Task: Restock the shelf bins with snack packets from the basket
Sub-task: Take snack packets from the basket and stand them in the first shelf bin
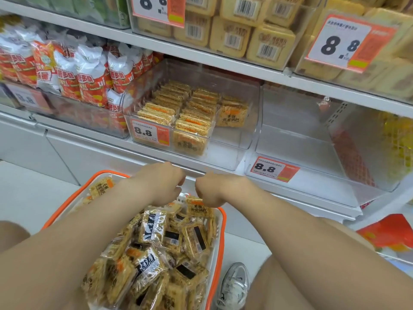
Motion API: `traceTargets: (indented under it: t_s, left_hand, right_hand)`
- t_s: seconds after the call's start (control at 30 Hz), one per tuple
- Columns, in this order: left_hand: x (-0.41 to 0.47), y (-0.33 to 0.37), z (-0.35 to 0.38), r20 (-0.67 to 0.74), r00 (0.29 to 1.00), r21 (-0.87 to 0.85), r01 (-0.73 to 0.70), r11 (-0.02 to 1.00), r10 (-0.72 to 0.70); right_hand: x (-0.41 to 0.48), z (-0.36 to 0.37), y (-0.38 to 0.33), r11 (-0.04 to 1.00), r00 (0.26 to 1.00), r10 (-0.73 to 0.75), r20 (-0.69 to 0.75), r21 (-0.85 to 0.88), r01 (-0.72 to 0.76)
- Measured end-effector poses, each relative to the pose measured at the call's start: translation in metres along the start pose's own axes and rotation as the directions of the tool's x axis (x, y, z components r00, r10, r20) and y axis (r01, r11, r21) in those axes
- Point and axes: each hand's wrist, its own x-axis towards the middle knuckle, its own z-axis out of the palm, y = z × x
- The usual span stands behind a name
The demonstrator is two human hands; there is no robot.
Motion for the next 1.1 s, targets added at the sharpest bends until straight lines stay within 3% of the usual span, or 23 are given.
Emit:
traceTargets:
  t_s: [0.23, 0.43, 0.57, 0.73, 0.87, 1.0, 1.07, 1.1]
  left_hand:
    - [0.010, -0.003, 0.002, 0.088, 0.995, 0.019, -0.042, 0.999, 0.040]
    - [0.020, -0.003, 0.003, 0.172, 0.984, 0.010, -0.048, 0.999, 0.046]
    - [0.021, -0.001, 0.003, 0.178, 0.984, 0.018, -0.032, 0.999, 0.028]
    - [0.015, -0.007, 0.000, 0.072, 0.996, 0.026, 0.053, 0.998, -0.055]
    - [0.009, -0.015, -0.004, -0.008, 0.992, -0.133, 0.123, 0.983, -0.125]
    - [0.000, -0.014, -0.014, -0.143, 0.940, -0.419, 0.225, 0.880, -0.309]
    - [-0.006, -0.013, -0.022, -0.105, 0.901, -0.658, 0.253, 0.709, -0.420]
    - [-0.009, -0.011, -0.027, -0.036, 0.885, -0.804, 0.250, 0.539, -0.464]
  right_hand:
    - [0.033, 0.046, 0.006, 0.995, 0.996, 0.018, 0.082, -0.097, -0.010]
    - [0.046, 0.061, -0.001, 0.982, 0.990, -0.059, 0.131, -0.170, 0.081]
    - [0.042, 0.057, -0.003, 0.973, 0.992, -0.103, 0.067, -0.202, 0.114]
    - [0.032, 0.032, -0.003, 0.990, 0.989, -0.136, -0.055, -0.032, 0.135]
    - [0.018, 0.001, -0.009, 0.964, 0.968, -0.177, -0.177, 0.169, 0.207]
    - [-0.009, -0.036, -0.006, 0.899, 0.920, -0.165, -0.356, 0.329, 0.288]
    - [-0.026, -0.052, -0.002, 0.849, 0.880, -0.133, -0.457, 0.405, 0.339]
    - [-0.033, -0.058, 0.001, 0.823, 0.854, -0.116, -0.507, 0.432, 0.368]
